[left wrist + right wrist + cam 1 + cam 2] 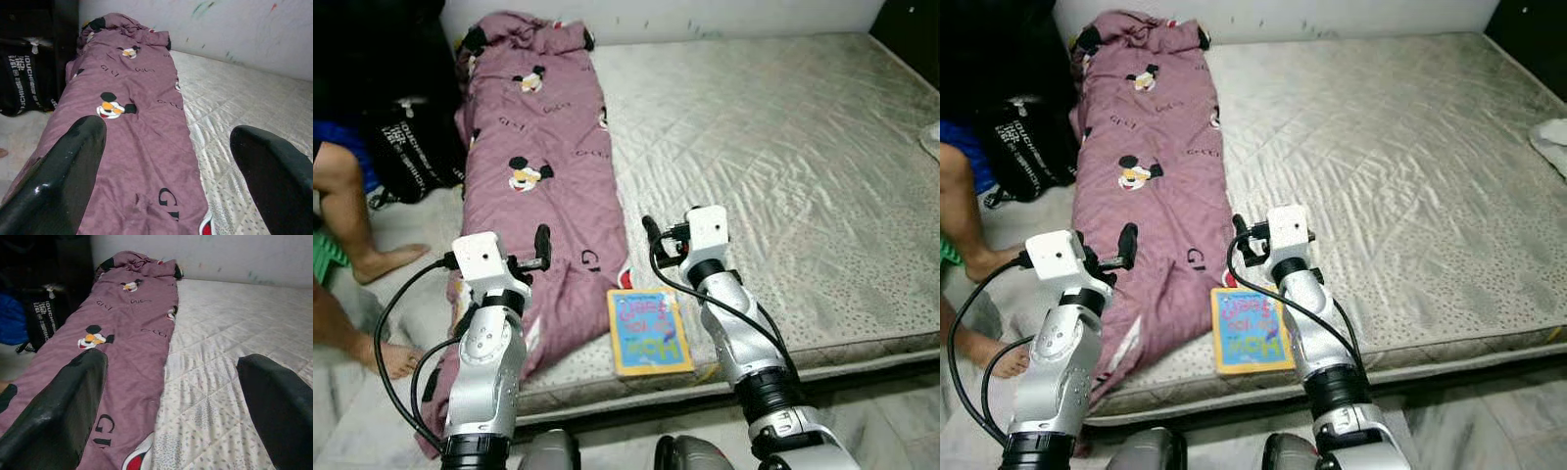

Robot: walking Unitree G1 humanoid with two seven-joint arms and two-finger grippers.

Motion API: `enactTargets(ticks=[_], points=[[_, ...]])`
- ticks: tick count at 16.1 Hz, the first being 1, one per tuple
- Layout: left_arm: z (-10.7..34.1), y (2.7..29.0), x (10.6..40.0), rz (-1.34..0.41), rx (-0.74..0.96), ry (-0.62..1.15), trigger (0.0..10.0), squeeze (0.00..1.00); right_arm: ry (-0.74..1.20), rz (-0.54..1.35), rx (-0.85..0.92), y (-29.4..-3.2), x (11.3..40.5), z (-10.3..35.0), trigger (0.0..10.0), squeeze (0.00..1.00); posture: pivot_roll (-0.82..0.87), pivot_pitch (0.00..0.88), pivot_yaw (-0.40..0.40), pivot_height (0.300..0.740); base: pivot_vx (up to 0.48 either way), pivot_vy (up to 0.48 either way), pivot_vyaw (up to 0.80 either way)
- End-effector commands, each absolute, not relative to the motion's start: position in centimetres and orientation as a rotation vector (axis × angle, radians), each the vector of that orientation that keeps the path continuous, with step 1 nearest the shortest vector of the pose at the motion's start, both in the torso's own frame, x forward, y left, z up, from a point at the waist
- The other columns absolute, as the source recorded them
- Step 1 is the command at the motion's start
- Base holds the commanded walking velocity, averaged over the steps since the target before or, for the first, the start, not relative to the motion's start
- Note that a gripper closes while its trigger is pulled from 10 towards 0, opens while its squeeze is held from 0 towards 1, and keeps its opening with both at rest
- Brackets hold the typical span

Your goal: Clean up the room

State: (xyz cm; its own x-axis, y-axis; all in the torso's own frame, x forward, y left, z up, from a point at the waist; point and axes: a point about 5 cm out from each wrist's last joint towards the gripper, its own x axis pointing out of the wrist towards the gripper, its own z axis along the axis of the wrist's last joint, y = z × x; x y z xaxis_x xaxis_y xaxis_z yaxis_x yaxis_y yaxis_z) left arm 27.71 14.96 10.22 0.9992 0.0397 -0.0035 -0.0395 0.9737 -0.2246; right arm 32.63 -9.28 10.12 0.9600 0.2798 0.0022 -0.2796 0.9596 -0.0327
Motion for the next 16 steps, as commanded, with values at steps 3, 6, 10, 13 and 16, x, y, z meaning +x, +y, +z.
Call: enactTargets(ticks=[3, 6, 10, 13, 16], points=[[10.3, 16.3, 27.0, 0.058, -0.167, -0.007, 10.0, 0.00, -0.040, 0.283, -0.020, -9.3, 32.4, 10.6, 10.0, 0.00, 0.06, 0.113, 0.012, 0.715, 0.000, 0.000, 0.00], [10.3, 18.0, 26.0, 0.097, -0.089, -0.019, 10.0, 0.00, -0.050, 0.279, -0.003, -9.6, 32.3, 10.8, 10.0, 0.00, 0.07, 0.125, 0.009, 0.675, 0.000, 0.000, 0.00], [10.4, 17.9, 26.2, 0.109, -0.083, -0.025, 10.0, 0.00, -0.044, 0.287, -0.006, -9.6, 32.3, 10.7, 10.0, 0.00, 0.06, 0.128, 0.003, 0.625, 0.000, 0.000, 0.00], [10.5, 18.6, 26.2, 0.142, -0.043, -0.045, 10.0, 0.00, -0.035, 0.288, -0.007, -9.6, 32.3, 10.6, 10.0, 0.00, 0.06, 0.131, 0.002, 0.615, 0.000, 0.000, 0.00], [10.7, 19.8, 26.1, 0.160, -0.026, -0.086, 10.0, 0.00, -0.029, 0.290, -0.007, -9.7, 32.3, 10.5, 10.0, 0.00, 0.06, 0.136, 0.000, 0.615, 0.000, 0.000, 0.00]])
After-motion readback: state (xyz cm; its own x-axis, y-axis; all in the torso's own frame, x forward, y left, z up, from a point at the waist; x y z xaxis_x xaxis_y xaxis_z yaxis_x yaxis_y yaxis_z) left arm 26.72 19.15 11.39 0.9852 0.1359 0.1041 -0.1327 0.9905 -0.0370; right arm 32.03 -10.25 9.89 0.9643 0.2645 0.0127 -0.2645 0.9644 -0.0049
